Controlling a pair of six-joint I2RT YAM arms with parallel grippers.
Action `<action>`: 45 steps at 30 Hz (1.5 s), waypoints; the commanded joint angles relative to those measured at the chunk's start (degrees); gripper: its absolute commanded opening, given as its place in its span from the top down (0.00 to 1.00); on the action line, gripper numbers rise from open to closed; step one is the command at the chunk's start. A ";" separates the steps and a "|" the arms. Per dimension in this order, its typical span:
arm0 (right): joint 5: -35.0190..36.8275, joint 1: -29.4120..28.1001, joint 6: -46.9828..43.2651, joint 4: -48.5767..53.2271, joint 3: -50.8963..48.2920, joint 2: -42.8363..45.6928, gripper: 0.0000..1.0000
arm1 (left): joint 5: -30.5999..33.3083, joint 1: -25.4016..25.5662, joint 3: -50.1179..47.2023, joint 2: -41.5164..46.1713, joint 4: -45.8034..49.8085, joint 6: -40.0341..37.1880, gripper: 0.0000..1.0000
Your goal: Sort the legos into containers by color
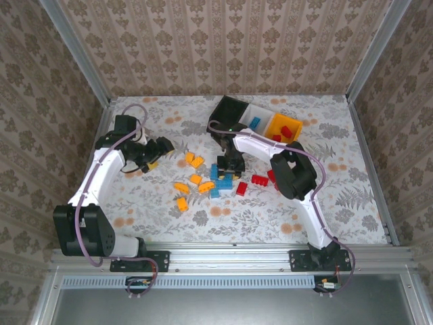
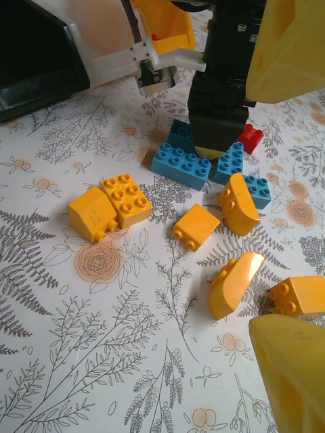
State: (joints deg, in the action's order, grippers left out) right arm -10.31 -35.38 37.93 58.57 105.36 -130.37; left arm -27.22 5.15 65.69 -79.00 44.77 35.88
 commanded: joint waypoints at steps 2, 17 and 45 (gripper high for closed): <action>1.78 1.17 0.17 2.01 2.10 -0.86 0.63 | -1.21 -0.36 0.70 0.79 1.38 -1.51 0.17; 3.90 3.44 -1.82 5.20 4.44 4.44 0.70 | -2.08 0.19 1.02 -1.32 -1.22 -0.46 0.14; 5.72 21.20 -8.09 13.94 42.06 -15.56 0.69 | 10.55 22.34 13.91 -12.02 11.79 -9.63 0.12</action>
State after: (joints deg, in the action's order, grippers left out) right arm -3.46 -14.74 29.61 69.54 145.10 -144.53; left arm -19.38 25.98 77.43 -90.08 52.62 28.45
